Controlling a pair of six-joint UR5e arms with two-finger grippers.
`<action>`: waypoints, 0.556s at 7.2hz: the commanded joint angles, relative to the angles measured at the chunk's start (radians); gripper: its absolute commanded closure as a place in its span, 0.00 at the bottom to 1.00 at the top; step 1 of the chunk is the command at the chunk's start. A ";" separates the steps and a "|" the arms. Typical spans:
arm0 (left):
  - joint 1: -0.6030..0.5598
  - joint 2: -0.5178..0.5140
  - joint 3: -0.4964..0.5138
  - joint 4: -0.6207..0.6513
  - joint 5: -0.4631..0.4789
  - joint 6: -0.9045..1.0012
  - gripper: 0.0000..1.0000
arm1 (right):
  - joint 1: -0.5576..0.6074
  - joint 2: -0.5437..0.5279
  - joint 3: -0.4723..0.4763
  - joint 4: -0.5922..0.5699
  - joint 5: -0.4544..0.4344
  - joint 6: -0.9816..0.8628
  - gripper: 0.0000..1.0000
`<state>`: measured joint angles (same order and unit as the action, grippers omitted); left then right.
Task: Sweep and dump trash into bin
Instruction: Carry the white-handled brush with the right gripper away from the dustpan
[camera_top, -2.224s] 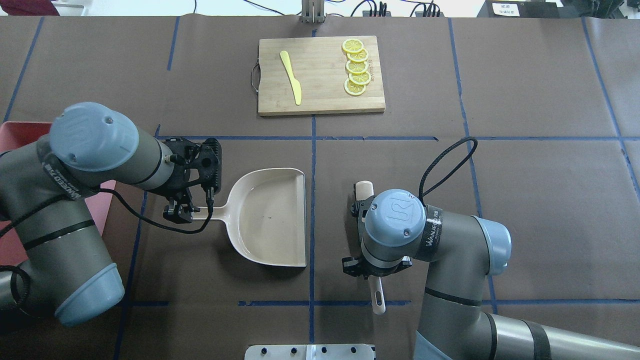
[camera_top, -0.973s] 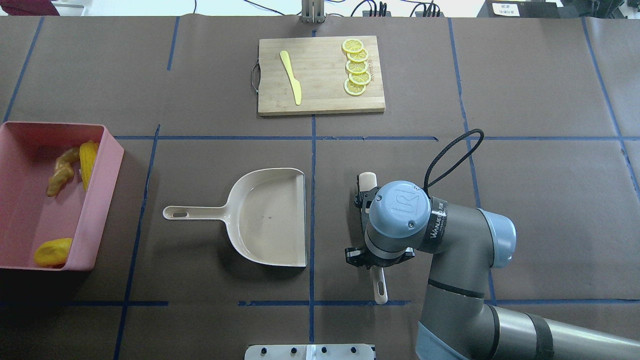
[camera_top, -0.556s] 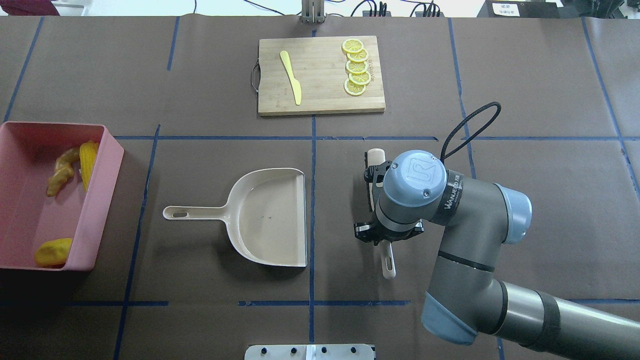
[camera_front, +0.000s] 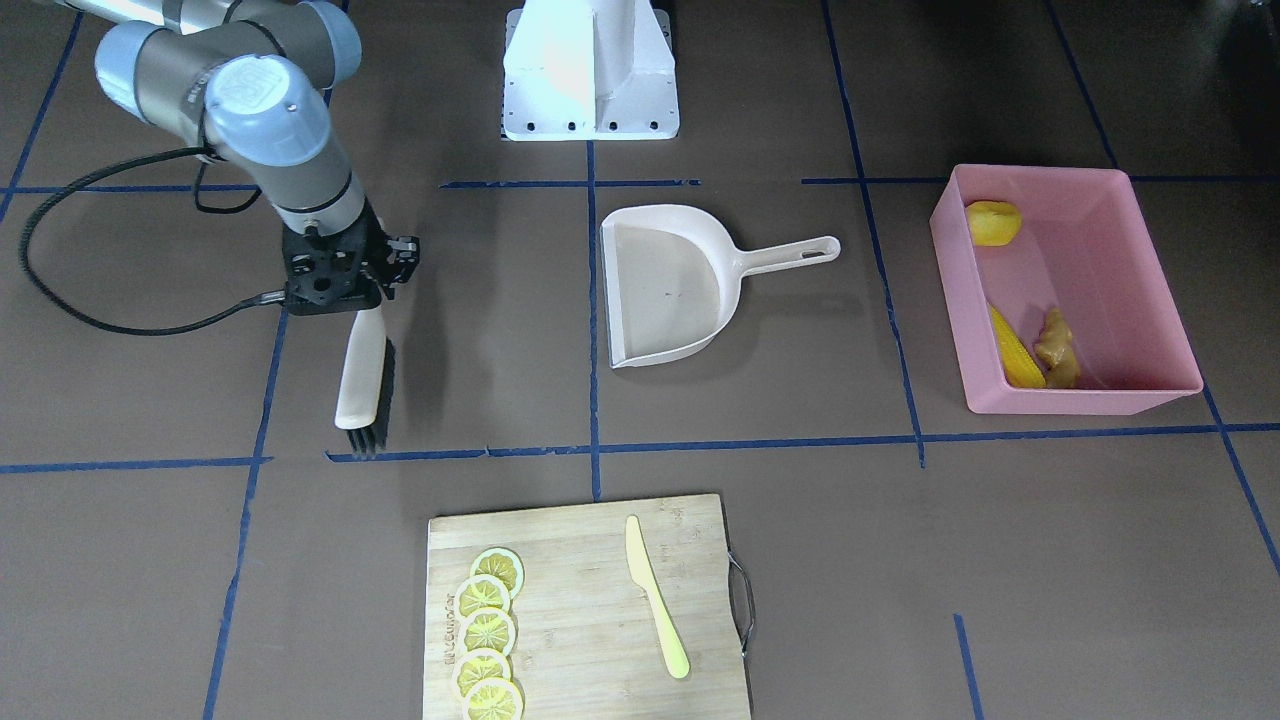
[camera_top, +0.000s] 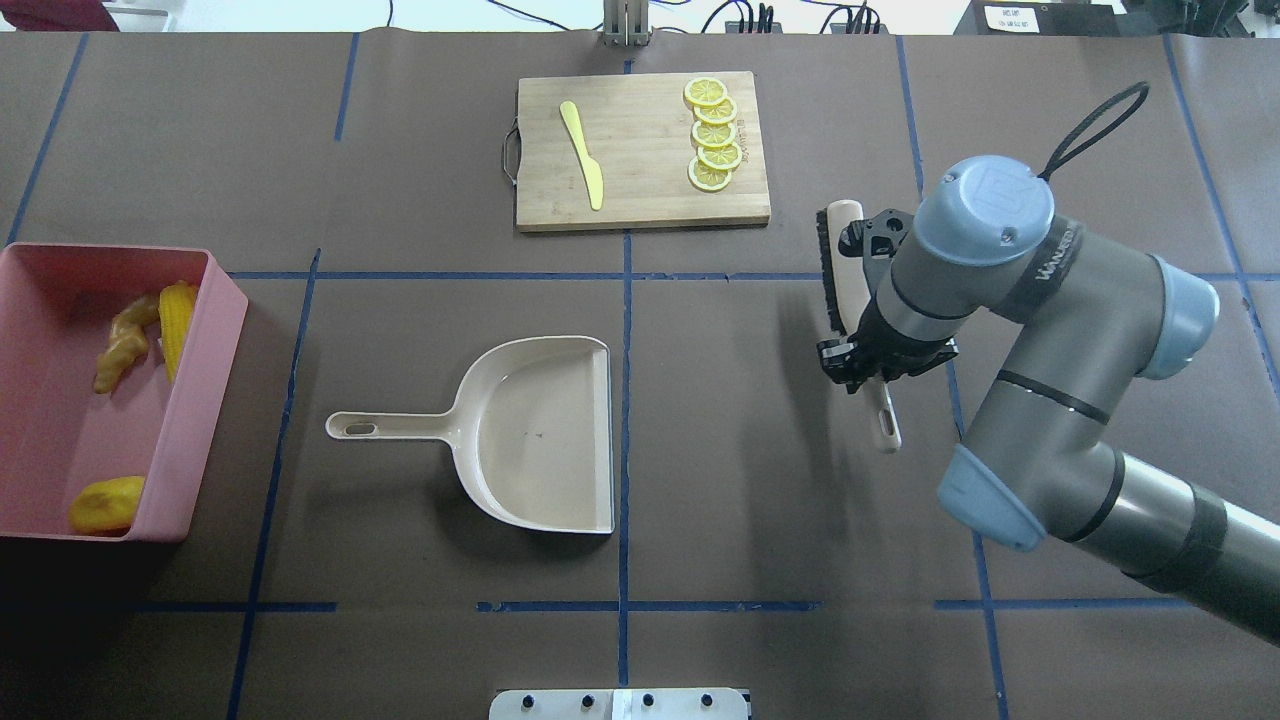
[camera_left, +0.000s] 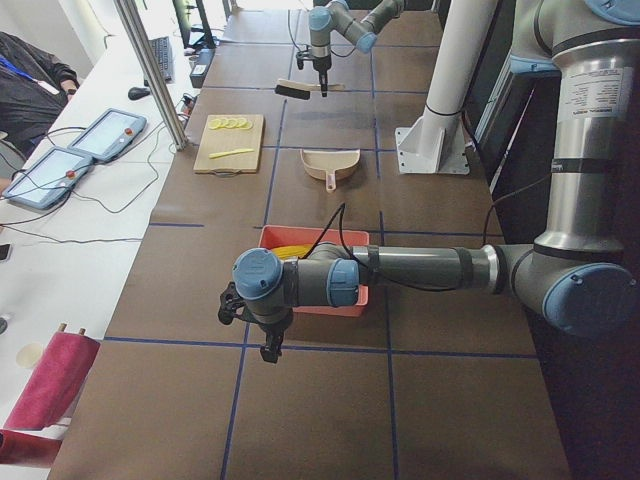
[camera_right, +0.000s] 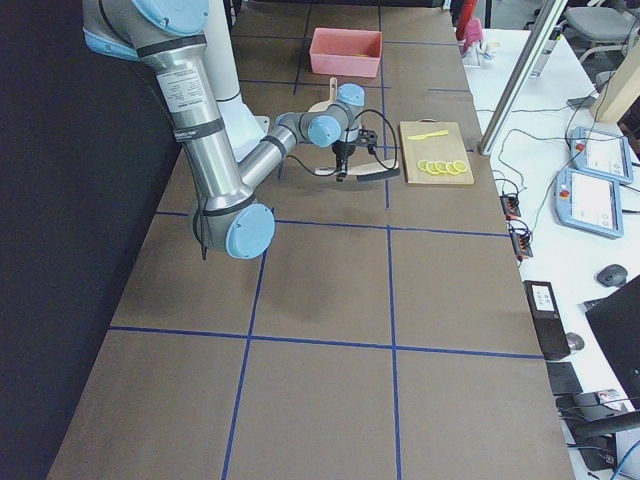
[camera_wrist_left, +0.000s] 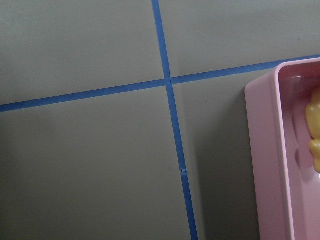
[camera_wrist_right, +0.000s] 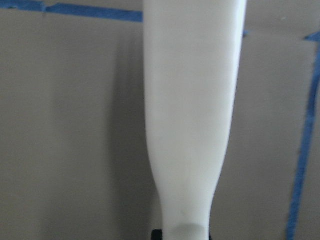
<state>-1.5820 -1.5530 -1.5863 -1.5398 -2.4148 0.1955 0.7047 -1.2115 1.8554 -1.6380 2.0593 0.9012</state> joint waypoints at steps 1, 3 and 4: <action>-0.001 0.014 -0.008 -0.022 -0.001 0.001 0.00 | 0.114 -0.145 0.053 0.003 0.010 -0.155 0.99; -0.001 0.028 -0.027 -0.022 -0.001 0.001 0.00 | 0.208 -0.282 0.082 0.003 0.071 -0.268 0.99; 0.000 0.054 -0.059 -0.022 -0.001 -0.001 0.00 | 0.241 -0.346 0.082 0.004 0.105 -0.348 0.98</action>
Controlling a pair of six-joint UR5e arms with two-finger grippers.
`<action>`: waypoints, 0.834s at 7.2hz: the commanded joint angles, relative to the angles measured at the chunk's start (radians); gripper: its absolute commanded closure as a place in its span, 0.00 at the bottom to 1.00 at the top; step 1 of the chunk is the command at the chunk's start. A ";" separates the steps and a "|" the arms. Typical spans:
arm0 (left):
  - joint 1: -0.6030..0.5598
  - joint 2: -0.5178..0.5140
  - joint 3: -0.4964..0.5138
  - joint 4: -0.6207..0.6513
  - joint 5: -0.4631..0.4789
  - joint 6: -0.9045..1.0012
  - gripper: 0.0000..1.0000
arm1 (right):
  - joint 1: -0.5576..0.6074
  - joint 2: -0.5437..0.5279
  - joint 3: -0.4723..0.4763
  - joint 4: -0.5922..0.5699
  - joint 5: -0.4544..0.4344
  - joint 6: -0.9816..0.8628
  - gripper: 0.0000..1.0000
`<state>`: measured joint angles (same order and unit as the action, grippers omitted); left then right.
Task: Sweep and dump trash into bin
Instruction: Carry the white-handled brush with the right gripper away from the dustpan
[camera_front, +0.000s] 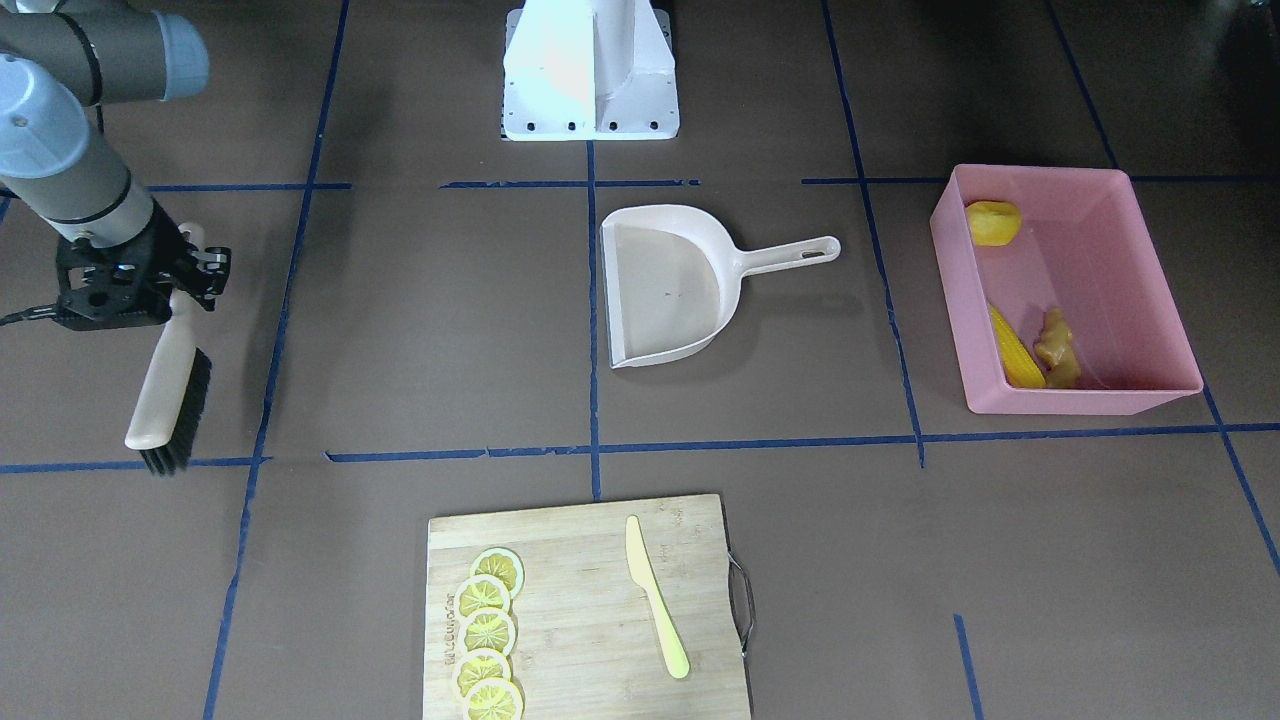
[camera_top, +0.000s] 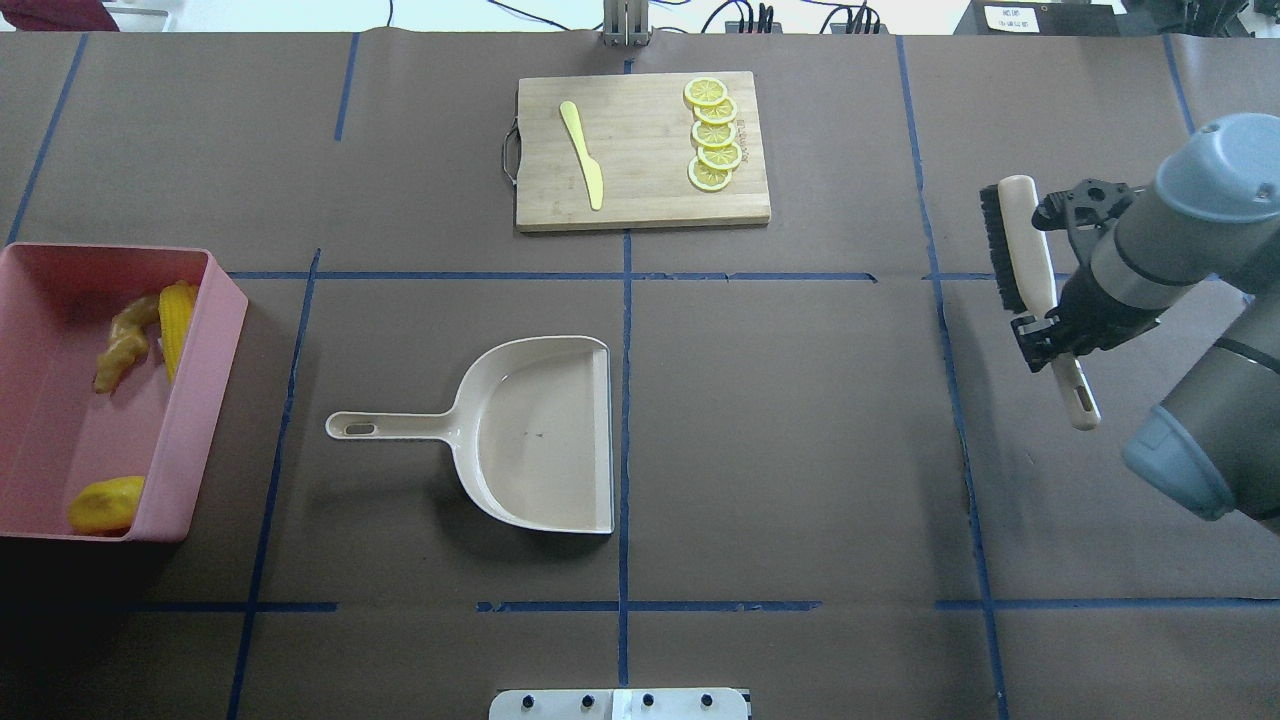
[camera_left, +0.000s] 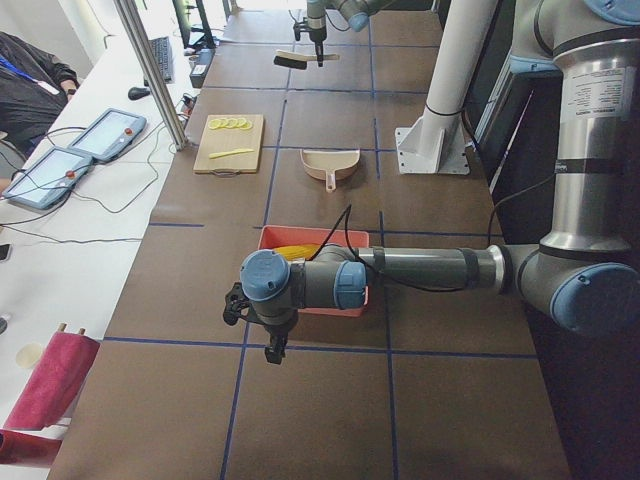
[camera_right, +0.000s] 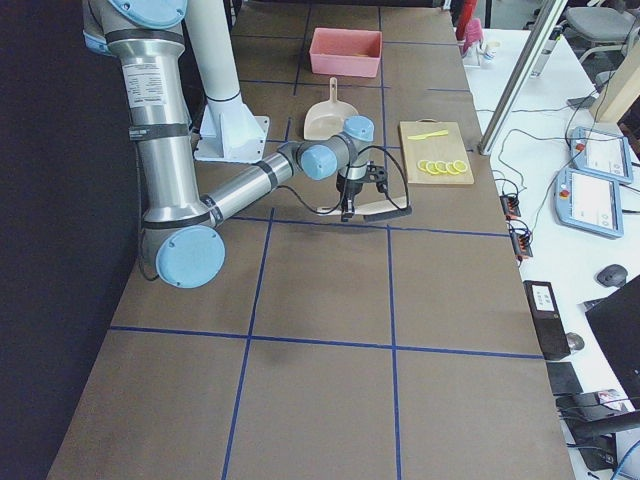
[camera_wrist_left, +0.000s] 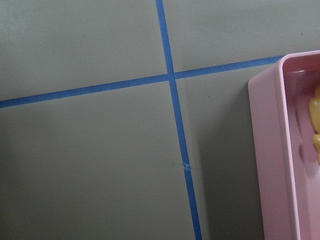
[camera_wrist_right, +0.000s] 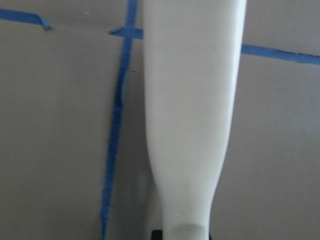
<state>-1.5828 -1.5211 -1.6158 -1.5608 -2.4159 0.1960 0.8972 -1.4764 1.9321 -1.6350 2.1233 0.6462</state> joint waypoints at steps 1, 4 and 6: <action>0.000 0.033 -0.045 -0.001 0.000 -0.001 0.00 | 0.054 -0.140 0.005 0.023 0.053 -0.120 0.97; 0.001 0.036 -0.056 -0.001 -0.002 -0.001 0.00 | 0.052 -0.327 -0.024 0.219 0.055 -0.114 0.96; 0.000 0.036 -0.058 -0.001 -0.002 -0.001 0.00 | 0.051 -0.338 -0.129 0.364 0.055 -0.091 0.95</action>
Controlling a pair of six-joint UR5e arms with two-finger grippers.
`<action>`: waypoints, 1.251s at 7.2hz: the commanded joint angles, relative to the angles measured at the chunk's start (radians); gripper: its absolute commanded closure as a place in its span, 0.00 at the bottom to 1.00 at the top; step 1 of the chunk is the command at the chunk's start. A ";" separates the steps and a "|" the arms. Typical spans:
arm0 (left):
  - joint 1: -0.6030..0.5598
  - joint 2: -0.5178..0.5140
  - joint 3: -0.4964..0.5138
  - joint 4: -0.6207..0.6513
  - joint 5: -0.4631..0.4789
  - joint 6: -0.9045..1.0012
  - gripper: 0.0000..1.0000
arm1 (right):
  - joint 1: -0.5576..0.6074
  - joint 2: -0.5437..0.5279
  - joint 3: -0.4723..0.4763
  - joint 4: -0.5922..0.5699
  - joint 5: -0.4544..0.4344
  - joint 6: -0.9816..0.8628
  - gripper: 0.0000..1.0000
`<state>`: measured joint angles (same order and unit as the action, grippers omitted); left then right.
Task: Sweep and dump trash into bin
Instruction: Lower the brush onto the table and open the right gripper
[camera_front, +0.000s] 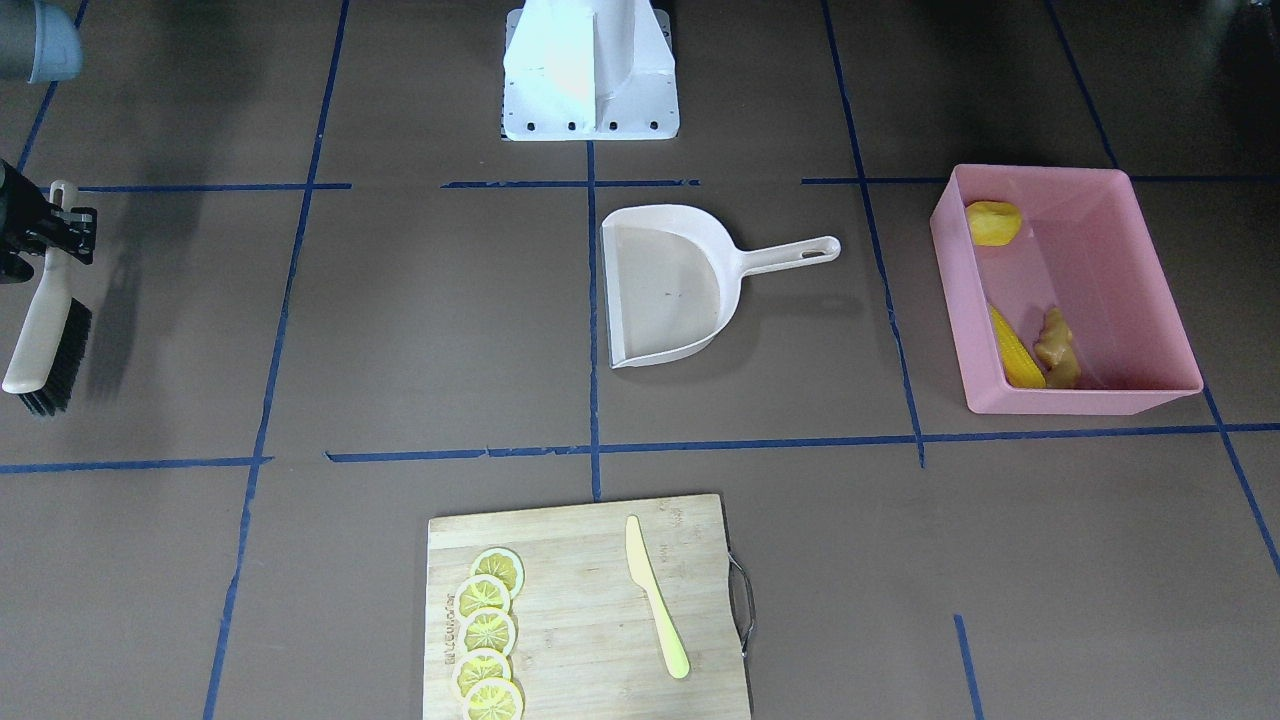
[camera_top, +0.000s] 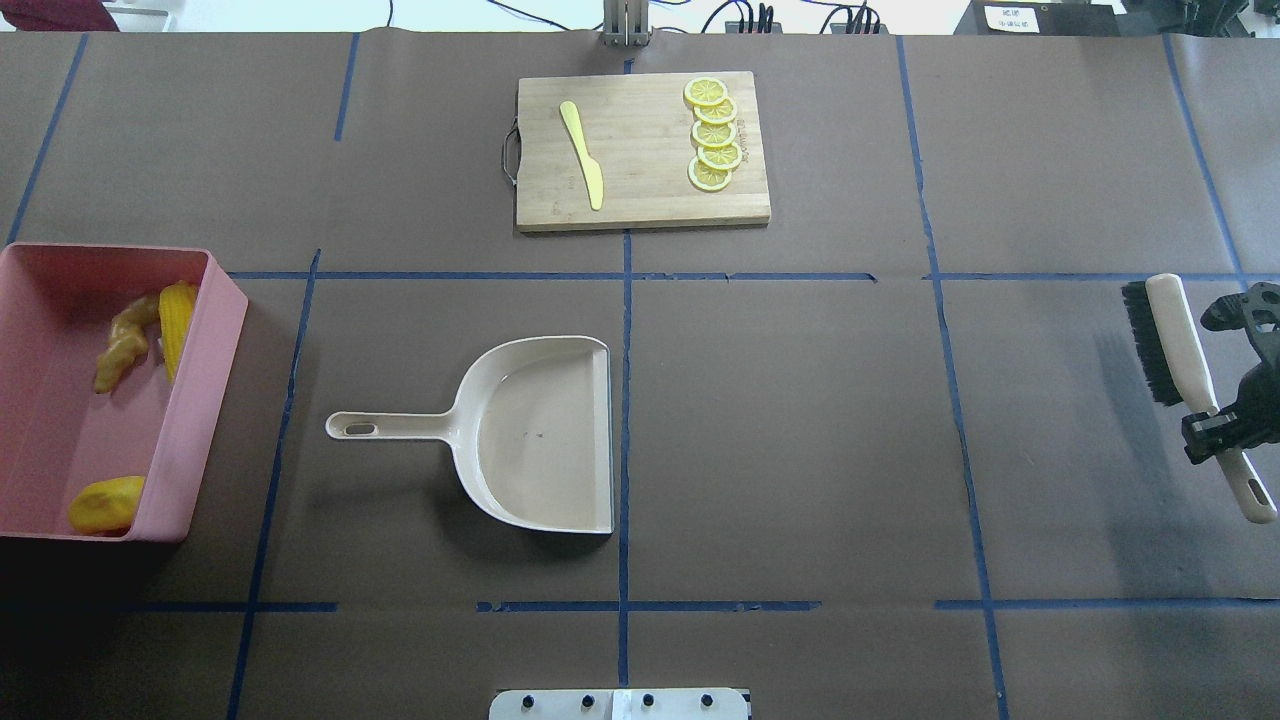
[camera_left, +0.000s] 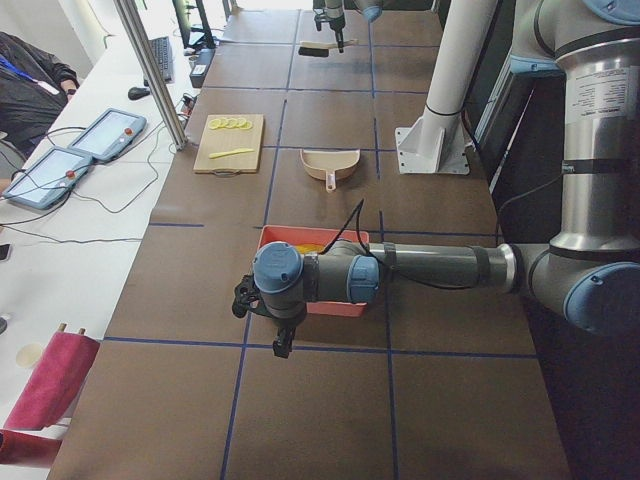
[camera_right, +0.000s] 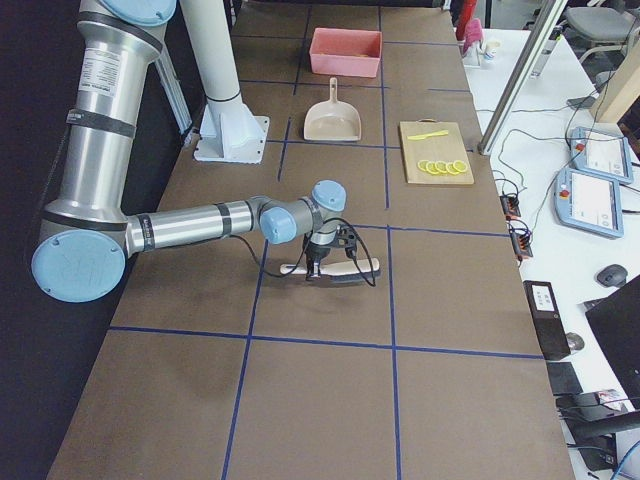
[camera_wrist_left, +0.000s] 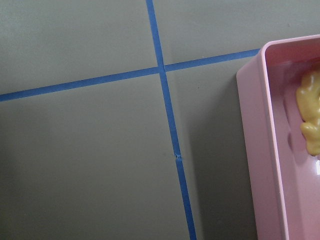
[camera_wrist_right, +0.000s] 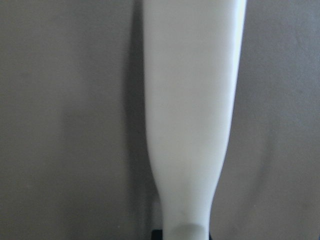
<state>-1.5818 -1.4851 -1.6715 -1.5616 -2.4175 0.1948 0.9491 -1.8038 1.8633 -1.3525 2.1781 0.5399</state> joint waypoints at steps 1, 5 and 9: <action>-0.001 0.002 -0.008 0.000 -0.002 0.000 0.00 | -0.001 -0.009 -0.099 0.131 0.000 0.037 0.91; -0.001 0.003 -0.007 0.000 -0.006 0.000 0.00 | -0.003 -0.003 -0.108 0.139 0.000 0.041 0.30; -0.001 0.014 -0.008 0.000 -0.009 0.002 0.00 | 0.016 0.004 -0.061 0.142 -0.004 0.037 0.00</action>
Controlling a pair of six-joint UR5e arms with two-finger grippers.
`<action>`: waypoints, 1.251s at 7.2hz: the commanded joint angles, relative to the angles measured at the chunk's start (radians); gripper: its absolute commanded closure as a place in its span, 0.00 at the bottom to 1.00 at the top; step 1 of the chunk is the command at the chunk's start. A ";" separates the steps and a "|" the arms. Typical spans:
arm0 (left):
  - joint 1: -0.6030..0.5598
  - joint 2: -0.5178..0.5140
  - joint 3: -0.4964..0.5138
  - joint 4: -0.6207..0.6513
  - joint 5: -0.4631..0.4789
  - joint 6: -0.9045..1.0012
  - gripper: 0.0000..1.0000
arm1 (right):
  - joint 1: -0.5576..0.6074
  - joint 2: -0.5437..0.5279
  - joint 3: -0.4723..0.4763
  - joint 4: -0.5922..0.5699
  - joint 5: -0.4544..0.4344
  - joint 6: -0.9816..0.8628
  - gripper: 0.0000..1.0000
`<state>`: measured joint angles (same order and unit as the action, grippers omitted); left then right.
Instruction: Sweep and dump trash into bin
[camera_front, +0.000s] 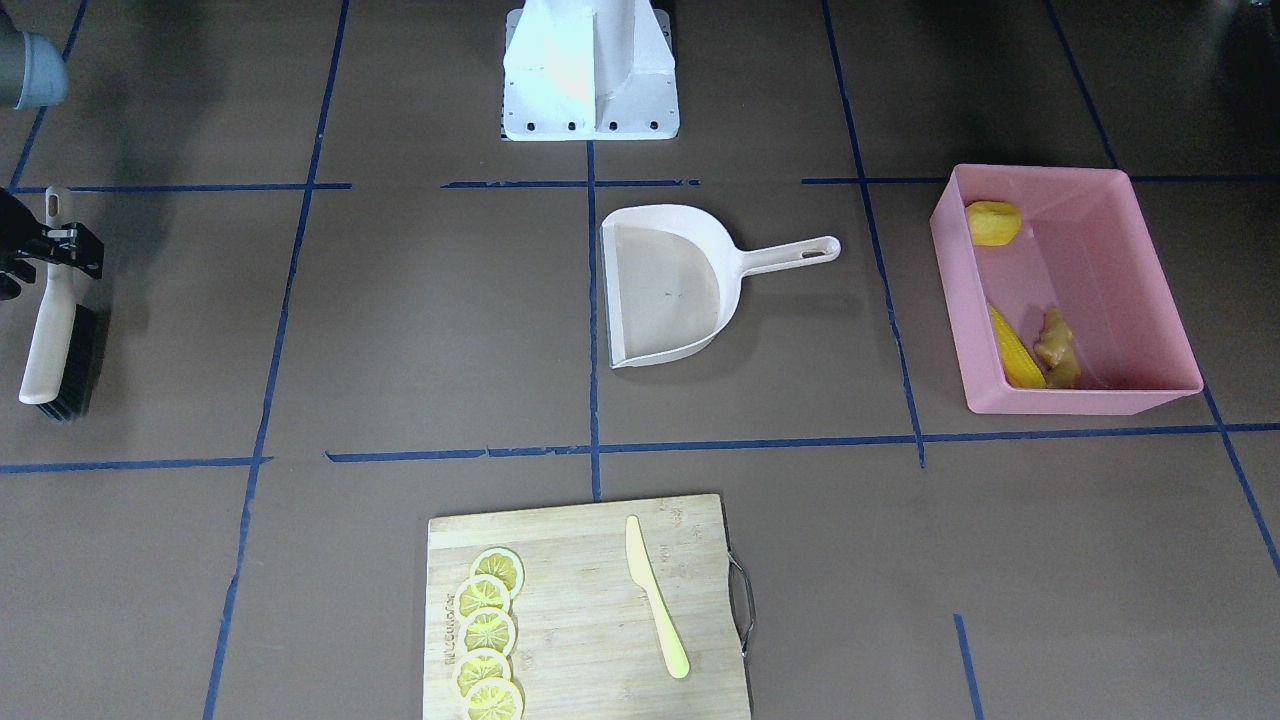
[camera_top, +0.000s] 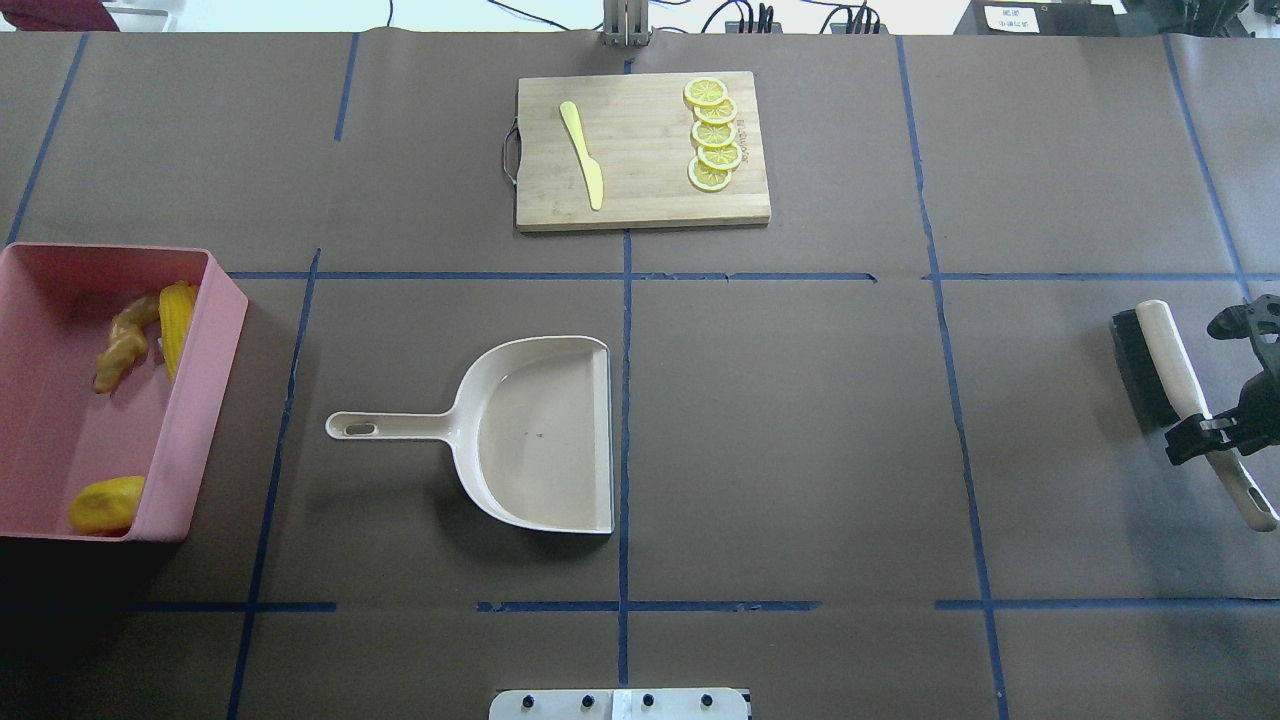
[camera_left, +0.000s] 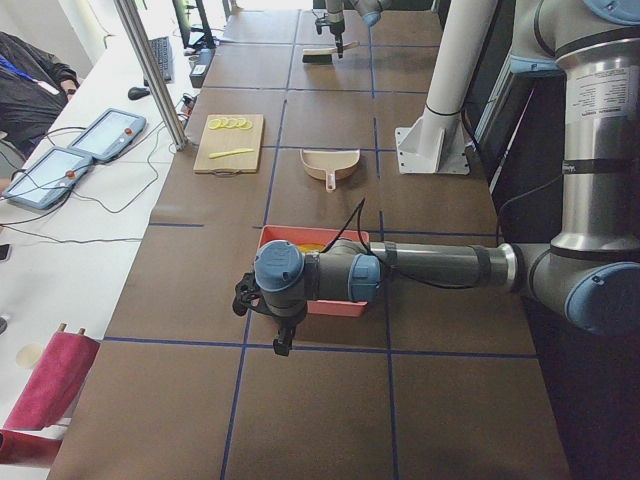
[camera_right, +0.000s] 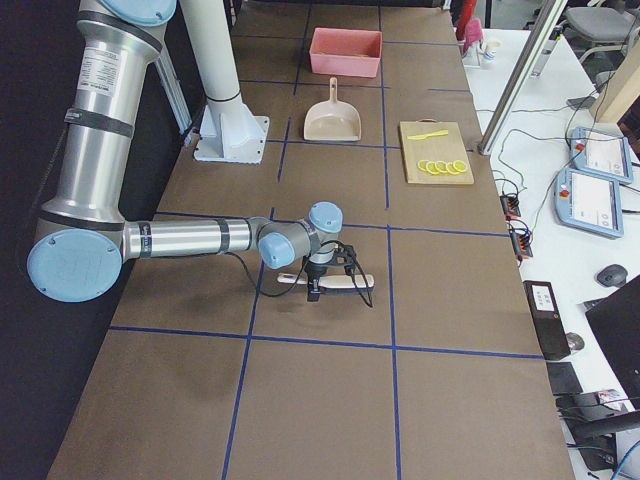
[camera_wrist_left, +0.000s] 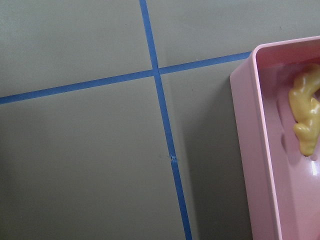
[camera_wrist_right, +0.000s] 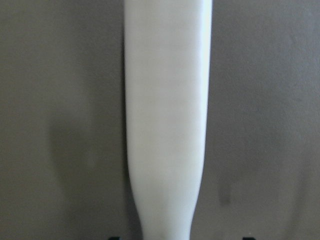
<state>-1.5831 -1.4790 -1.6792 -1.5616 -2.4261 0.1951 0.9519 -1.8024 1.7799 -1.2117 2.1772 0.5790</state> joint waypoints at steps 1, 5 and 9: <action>0.000 0.009 -0.001 0.000 -0.001 0.001 0.00 | 0.086 0.021 0.035 0.000 0.006 -0.016 0.00; 0.002 0.011 0.001 0.000 0.010 0.001 0.00 | 0.374 0.029 0.059 -0.148 0.012 -0.355 0.00; 0.002 0.011 0.012 0.002 0.010 0.000 0.00 | 0.631 0.090 0.070 -0.484 0.087 -0.695 0.00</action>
<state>-1.5817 -1.4680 -1.6710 -1.5601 -2.4162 0.1949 1.5316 -1.7303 1.8465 -1.6048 2.2586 -0.0397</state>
